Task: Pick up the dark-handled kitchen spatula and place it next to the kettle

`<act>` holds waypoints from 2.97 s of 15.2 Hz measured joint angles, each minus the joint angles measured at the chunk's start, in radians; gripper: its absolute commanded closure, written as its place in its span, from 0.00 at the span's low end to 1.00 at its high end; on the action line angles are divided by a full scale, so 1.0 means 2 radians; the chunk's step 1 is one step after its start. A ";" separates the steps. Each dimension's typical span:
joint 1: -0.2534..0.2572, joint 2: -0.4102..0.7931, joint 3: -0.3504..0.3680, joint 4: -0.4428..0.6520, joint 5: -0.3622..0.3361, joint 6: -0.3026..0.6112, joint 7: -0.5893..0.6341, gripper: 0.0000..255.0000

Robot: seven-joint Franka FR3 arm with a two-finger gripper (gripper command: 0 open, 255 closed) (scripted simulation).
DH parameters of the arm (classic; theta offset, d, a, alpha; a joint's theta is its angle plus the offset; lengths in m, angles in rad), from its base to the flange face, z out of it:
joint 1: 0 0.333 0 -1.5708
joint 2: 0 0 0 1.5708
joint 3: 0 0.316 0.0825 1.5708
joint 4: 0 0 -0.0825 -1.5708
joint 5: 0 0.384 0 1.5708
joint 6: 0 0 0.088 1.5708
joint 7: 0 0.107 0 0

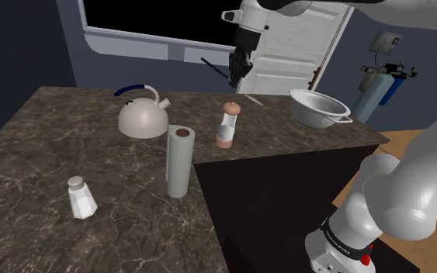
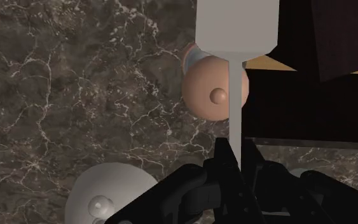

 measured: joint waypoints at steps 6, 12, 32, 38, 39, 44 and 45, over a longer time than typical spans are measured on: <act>0.029 0.030 0.037 0.031 0.008 0.000 0.064 1.00; 0.057 0.073 0.070 0.077 0.012 0.000 0.125 1.00; 0.104 0.178 0.109 0.139 0.009 0.047 0.210 1.00; 0.105 0.179 0.109 0.099 0.010 0.088 0.209 1.00; 0.104 0.180 0.109 0.094 0.010 0.094 0.208 1.00; 0.104 0.185 0.109 0.067 0.010 0.125 0.207 1.00; 0.105 0.184 0.109 0.059 0.010 0.133 0.207 1.00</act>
